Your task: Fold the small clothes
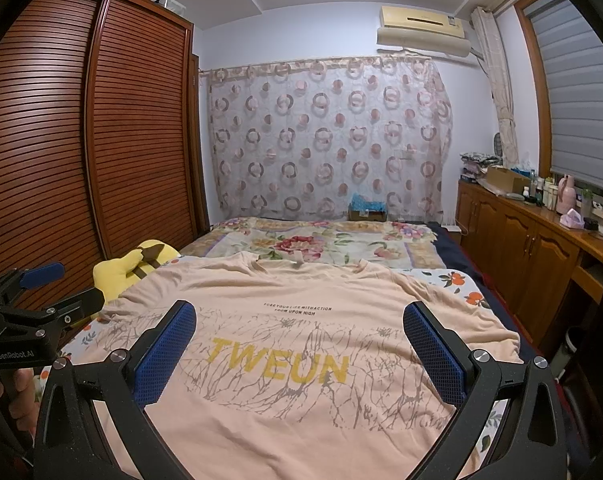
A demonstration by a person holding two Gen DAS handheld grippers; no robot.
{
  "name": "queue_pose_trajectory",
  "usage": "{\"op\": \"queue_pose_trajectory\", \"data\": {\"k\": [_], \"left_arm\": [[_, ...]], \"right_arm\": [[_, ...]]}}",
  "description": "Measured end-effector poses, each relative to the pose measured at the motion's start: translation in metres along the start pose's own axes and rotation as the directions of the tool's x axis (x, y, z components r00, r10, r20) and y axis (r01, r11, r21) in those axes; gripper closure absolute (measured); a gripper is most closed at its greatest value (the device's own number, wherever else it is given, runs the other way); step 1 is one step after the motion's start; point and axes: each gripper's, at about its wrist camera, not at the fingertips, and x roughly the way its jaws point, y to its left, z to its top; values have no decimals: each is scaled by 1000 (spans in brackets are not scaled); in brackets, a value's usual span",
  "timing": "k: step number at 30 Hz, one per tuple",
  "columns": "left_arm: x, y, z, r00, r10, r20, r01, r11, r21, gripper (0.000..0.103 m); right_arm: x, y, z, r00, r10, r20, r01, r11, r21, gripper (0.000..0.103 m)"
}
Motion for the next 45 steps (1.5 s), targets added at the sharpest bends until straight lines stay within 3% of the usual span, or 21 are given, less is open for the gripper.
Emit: {"op": "queue_pose_trajectory", "data": {"k": [15,23,36,45], "left_arm": [[3,2,2,1000,9,-24,-9,1000,-3,0],[17,29,2,994,46,-97,-46,999,5,0],[63,73,-8,978,-16,-210,13,1000,-13,0],[87,119,3,972,7,-234,-6,1000,7,0]], "right_arm": [[9,-3,-4,999,31,-22,-31,999,13,0],[29,-7,-4,995,56,-80,-56,998,-1,0],[57,-17,12,982,95,-161,-104,994,-44,0],[96,-26,36,964,135,-228,-160,983,-94,0]]}}
